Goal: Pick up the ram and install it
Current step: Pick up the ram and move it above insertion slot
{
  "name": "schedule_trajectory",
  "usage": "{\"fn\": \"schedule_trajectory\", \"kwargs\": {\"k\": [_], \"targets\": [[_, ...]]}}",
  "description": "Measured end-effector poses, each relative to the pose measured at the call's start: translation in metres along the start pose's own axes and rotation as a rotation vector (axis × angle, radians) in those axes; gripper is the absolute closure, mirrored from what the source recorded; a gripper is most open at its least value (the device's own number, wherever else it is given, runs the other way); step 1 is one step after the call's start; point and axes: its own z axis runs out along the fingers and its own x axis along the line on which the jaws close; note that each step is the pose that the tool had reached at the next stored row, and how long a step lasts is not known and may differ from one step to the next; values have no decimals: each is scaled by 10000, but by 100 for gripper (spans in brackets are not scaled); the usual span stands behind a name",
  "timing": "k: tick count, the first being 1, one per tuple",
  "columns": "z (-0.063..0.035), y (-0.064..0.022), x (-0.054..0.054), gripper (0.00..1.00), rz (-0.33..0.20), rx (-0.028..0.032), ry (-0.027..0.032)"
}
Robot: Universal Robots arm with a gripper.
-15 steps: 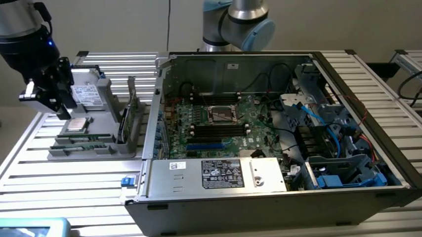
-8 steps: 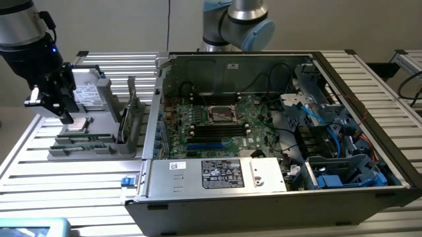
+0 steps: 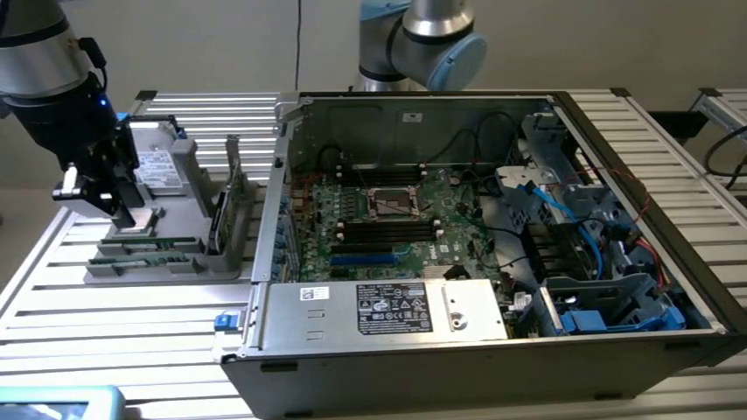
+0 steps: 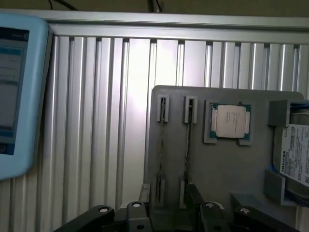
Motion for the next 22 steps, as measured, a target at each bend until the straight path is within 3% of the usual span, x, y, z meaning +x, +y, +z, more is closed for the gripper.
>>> {"fn": "schedule_trajectory", "kwargs": {"k": [22], "targets": [[405,-22,85,58,-115,2,-14]]}}
